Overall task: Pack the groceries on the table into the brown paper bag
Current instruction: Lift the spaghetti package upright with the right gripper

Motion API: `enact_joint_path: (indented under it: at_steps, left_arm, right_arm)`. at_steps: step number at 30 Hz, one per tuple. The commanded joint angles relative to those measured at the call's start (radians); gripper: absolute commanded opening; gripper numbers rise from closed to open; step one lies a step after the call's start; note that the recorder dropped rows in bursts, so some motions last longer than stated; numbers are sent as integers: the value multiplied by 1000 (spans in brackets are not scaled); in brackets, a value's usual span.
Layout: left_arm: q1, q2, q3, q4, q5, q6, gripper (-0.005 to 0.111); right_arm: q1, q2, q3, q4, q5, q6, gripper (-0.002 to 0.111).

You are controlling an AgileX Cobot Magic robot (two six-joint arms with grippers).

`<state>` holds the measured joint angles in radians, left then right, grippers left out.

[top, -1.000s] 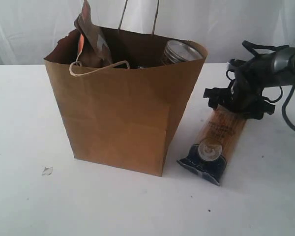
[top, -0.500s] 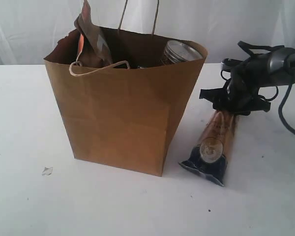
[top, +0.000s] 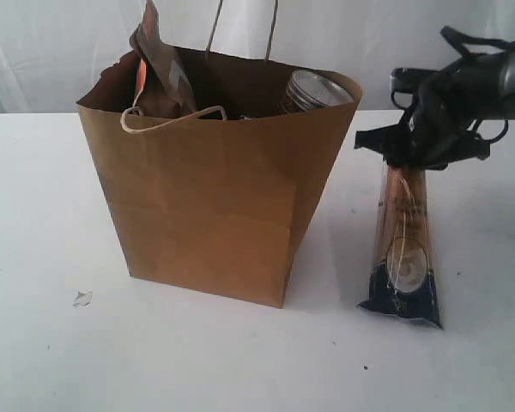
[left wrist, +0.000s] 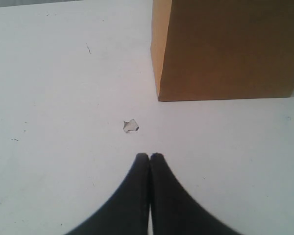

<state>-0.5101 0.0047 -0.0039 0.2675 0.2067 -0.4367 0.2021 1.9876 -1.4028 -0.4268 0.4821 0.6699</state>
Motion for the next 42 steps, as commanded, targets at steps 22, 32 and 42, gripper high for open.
enact_joint_path:
  at_steps: [22,32,42]
  left_arm:
    - [-2,-5,4,3,5,-9,1]
    - [-2,-5,4,3,5,-9,1]
    - [-2,-5,4,3,5,-9,1]
  right_arm:
    - [84,-504,207,-19,-58,-68,0]
    - [106,-695,283,-19,-62,-70,0]
    - [106,-866,299,-19,-94,-127,0]
